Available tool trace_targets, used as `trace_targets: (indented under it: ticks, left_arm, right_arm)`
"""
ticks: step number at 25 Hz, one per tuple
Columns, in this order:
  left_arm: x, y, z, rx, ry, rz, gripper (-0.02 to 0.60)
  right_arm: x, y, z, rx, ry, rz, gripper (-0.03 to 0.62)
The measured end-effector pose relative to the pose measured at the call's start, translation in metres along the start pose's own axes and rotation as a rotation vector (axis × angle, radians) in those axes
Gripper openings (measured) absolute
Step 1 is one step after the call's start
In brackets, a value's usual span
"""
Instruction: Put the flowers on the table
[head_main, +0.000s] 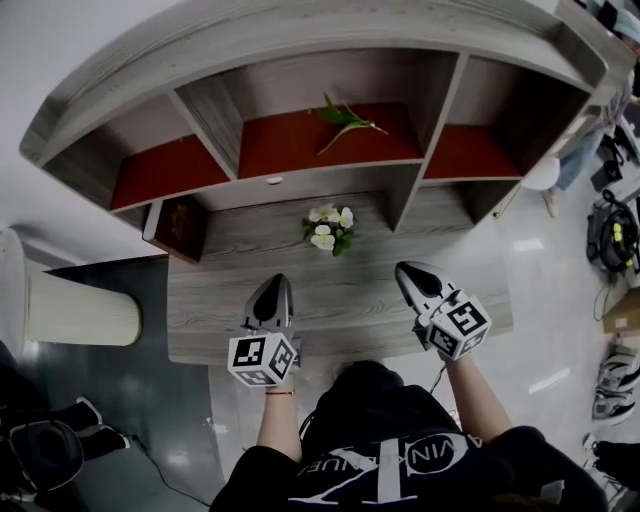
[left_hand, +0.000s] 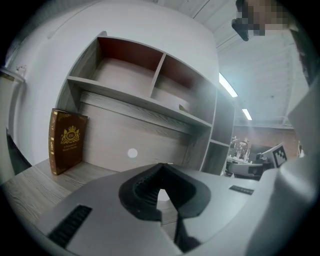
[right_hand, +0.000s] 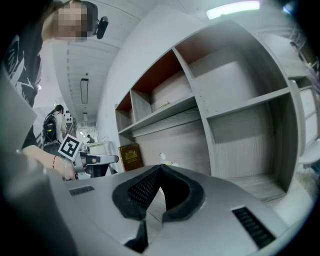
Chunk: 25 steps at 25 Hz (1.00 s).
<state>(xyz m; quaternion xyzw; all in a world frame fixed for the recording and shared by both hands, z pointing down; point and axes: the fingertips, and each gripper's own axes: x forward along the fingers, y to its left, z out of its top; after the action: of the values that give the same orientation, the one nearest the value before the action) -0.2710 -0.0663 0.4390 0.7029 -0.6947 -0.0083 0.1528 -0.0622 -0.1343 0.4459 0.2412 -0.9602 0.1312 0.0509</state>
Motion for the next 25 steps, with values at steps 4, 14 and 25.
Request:
trace_targets:
  ticks: [4,14,25]
  left_arm:
    - [-0.005,0.002,0.009,0.009,-0.02,0.005,0.003]
    - [-0.014,0.004,0.031,0.028,-0.075,0.017,0.003]
    - [-0.024,0.011,0.061,0.057,-0.146,0.037,0.003]
  right_arm:
    - [0.0,0.001,0.005,-0.008,-0.01,-0.001,0.009]
    - [-0.003,0.009,0.025,-0.031,-0.05,0.012,0.009]
    - [0.004,0.019,0.05,-0.057,-0.095,0.04,0.009]
